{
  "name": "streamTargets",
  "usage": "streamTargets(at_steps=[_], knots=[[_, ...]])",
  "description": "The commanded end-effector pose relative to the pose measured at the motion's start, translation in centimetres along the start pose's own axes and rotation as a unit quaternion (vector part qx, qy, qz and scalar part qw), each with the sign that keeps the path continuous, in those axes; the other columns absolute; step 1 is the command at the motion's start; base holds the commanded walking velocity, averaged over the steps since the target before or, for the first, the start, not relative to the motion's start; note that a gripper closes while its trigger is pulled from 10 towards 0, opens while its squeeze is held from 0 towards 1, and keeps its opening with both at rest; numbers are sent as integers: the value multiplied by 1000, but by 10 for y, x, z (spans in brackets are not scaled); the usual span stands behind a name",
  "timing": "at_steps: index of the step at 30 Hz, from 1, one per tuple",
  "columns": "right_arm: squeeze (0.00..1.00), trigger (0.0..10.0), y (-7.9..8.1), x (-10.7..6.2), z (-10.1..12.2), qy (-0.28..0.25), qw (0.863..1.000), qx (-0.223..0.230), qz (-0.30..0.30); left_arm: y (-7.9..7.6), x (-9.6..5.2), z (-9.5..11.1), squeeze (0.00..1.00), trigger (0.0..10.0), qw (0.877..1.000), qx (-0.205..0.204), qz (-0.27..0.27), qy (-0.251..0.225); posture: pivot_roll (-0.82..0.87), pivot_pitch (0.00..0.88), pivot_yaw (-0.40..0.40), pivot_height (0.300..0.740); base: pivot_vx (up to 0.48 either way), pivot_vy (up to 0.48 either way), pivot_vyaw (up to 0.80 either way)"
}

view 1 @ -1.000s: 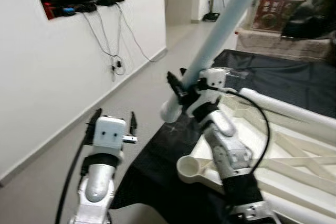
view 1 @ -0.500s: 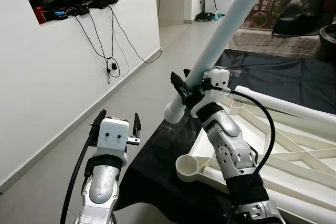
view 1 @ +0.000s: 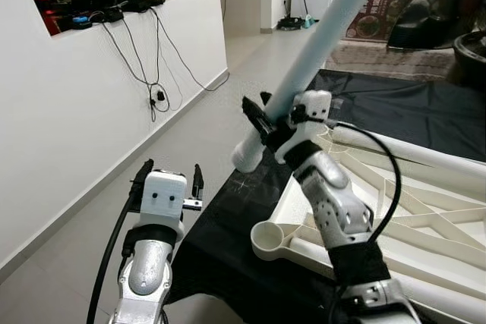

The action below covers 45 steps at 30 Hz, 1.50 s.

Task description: Building children table

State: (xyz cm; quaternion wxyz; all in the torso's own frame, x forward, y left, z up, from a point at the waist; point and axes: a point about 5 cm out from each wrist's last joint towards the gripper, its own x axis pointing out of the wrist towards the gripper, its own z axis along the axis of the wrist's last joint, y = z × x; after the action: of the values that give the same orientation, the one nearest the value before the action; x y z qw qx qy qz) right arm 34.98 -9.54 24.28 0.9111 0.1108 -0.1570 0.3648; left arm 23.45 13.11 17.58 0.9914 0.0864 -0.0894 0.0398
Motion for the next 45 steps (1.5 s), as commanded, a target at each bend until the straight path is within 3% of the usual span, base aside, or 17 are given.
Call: streamTargets(at_steps=[1, 5, 9, 14, 23, 37, 41, 45], knots=[[0, 10000, -3, 2, 6, 4, 999, 27, 46, 4, -3, -1, 0, 10000, 1000, -2, 0, 6, 11, 0, 31, 740, 0, 0, 0], [0, 10000, -7, -2, 10, 31, 993, 36, 107, 3, -8, -2, 0, 10000, 1000, -11, -9, 11, 13, 0, 29, 740, 0, 0, 0], [0, 10000, -11, -10, 6, 69, 984, 11, 163, 1, -18, -7, 0, 10000, 999, -7, -25, 25, 23, 8, 18, 740, 0, 0, 0], [0, 10000, -24, -3, 1, 67, 995, 2, 73, -1, -21, -11, 0, 10000, 999, -7, -24, 37, 21, 17, 14, 740, 0, 0, 0], [0, 10000, -22, -3, -2, 74, 994, 16, 85, -4, -21, -13, 0, 10000, 999, -12, -30, 42, 19, 18, 16, 740, -252, 0, 0], [0, 10000, -16, 4, 1, 60, 994, 17, 91, -1, -19, -9, 0, 10000, 999, -8, -19, 37, 23, 30, 11, 740, 0, 0, 0], [0, 10000, -16, 9, 7, 31, 997, 17, 61, -1, -18, -6, 0, 10000, 999, -7, -12, 31, 25, 31, 9, 740, 0, 0, 0], [0, 10000, -6, 7, 4, 7, 1000, -7, 26, 4, -15, 2, 0, 10000, 1000, -5, 2, 16, 18, 26, 9, 740, 0, 0, 0]])
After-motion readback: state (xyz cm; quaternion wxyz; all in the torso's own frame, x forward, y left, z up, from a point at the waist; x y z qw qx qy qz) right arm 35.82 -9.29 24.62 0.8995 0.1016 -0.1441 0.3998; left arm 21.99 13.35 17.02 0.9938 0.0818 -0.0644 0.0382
